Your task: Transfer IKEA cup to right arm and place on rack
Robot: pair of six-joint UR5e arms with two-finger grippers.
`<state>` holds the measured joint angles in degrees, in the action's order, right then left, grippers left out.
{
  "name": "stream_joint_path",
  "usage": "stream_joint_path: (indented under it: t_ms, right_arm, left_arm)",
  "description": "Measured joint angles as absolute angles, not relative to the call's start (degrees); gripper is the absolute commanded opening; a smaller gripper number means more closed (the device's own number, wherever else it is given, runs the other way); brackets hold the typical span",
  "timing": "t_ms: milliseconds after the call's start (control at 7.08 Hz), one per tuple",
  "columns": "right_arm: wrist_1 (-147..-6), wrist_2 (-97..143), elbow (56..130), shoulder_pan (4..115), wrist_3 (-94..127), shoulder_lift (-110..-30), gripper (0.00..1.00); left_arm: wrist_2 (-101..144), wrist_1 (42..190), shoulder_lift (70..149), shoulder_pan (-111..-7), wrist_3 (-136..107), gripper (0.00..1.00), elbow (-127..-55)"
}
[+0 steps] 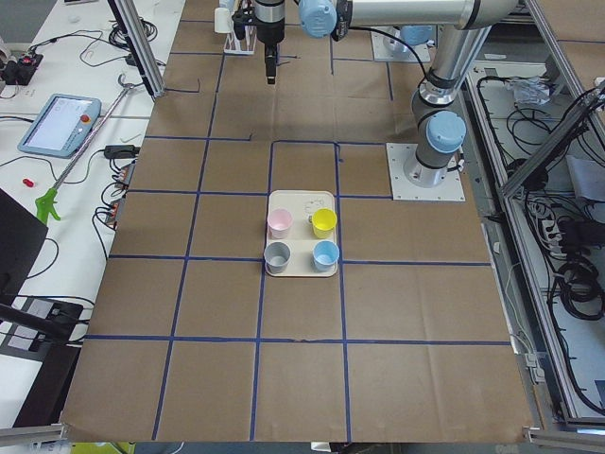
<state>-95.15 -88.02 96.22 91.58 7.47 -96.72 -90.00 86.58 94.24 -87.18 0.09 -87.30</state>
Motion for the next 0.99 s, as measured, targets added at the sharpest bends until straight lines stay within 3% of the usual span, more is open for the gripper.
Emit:
stream_joint_path:
  t_ms: [989]
  right_arm:
    - [-94.95,-87.9,96.19,91.58,7.47,-95.94,1.0]
  left_arm:
    - [-90.0,86.49,94.31,-87.19,0.09,0.99,-87.28]
